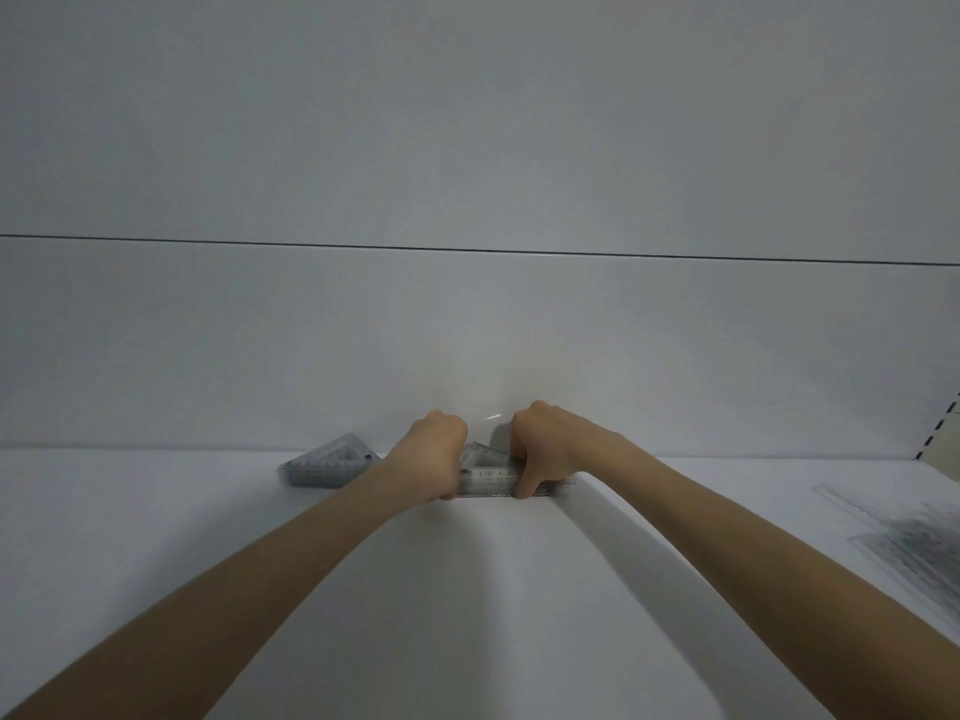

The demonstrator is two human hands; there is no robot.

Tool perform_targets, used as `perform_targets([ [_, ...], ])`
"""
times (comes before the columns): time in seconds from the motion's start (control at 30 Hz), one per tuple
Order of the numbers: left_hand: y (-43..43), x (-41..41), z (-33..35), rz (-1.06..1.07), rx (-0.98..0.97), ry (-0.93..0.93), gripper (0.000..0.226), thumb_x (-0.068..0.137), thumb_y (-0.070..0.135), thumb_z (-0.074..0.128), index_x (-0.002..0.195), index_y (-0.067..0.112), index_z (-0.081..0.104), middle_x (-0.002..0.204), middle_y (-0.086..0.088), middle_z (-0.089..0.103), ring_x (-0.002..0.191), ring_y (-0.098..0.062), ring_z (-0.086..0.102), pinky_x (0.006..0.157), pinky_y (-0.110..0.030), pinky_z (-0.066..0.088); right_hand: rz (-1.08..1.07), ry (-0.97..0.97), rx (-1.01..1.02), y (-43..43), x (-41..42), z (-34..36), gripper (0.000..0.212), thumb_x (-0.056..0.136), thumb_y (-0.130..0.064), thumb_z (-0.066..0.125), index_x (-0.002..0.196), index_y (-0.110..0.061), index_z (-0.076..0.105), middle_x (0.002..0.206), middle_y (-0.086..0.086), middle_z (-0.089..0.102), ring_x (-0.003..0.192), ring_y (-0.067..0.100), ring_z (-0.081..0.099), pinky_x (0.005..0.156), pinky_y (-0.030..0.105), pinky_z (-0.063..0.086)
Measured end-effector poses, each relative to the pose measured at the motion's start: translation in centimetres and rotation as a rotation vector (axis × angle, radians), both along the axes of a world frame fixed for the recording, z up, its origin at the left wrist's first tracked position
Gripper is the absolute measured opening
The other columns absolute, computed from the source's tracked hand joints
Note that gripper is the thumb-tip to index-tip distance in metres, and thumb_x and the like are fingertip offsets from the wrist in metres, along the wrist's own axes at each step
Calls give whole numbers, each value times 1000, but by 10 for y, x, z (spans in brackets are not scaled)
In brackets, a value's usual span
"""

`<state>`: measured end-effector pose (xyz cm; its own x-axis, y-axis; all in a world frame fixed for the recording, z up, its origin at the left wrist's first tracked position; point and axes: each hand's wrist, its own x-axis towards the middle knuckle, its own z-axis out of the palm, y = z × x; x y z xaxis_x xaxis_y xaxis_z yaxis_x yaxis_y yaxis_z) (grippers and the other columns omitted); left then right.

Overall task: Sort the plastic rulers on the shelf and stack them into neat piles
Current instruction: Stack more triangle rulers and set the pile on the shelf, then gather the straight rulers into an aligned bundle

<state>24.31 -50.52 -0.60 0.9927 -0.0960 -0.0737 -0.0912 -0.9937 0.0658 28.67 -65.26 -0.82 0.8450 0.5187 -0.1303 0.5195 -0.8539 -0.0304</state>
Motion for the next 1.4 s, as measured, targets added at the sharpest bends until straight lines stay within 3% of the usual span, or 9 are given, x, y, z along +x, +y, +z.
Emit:
perform_targets([
  [0.1,2,2,0,20,-24,-1,42,71,1,73,100,4,43,110,-16,50,97,-29,57,62,-28,42,10,-4,-13,5,7,0,38,64,-26,80,52,-15,46,53,1,43,55,19,44,43,23,31],
  [0.17,4,4,1,30,-45,12,52,70,2,74,110,0,41,114,-17,48,102,-30,55,63,-30,41,13,6,-13,6,11,-1,38,64,-26,81,52,-15,46,54,2,43,60,22,47,43,23,31],
  [0.4,4,6,4,-16,-3,32,49,69,6,76,104,5,41,114,-16,49,102,-29,55,63,-30,40,-7,65,42,4,20,-4,34,62,-30,82,84,-8,68,69,3,57,74,21,57,52,25,41],
  [0.6,4,9,4,-26,-63,57,54,68,11,80,93,9,32,96,-7,38,83,-20,45,62,-28,39,-7,84,18,7,24,-1,40,56,-42,86,73,-15,63,71,1,61,80,22,62,56,27,43],
  [0.73,5,8,4,-32,-65,43,50,69,11,79,98,8,39,111,-14,48,99,-27,54,65,-28,40,-28,71,7,10,25,2,51,54,-47,87,84,-12,66,76,1,61,84,22,62,51,25,38],
  [0.9,7,9,3,-39,-81,37,52,67,11,80,103,5,43,114,-15,49,102,-28,54,63,-30,39,-22,73,-42,14,26,4,47,54,-49,86,74,-16,59,66,-3,52,80,22,58,49,25,36],
  [1.0,8,9,3,-35,-98,51,55,65,11,81,93,9,34,101,-11,45,90,-25,52,61,-30,39,-19,90,-63,12,25,6,47,54,-45,86,82,-15,63,71,-2,56,83,22,61,54,26,41],
  [1.1,7,8,1,-28,-91,44,53,67,8,79,102,6,39,105,-14,46,93,-28,54,62,-31,39,15,48,-99,11,23,3,44,59,-33,83,95,-16,64,73,-2,55,84,22,61,51,24,38],
  [1.4,5,11,-2,-20,-43,30,54,71,6,76,111,2,41,114,-16,47,102,-29,54,65,-30,41,35,22,-124,18,20,0,34,63,-23,80,63,-21,46,64,-2,47,73,22,54,48,24,37],
])
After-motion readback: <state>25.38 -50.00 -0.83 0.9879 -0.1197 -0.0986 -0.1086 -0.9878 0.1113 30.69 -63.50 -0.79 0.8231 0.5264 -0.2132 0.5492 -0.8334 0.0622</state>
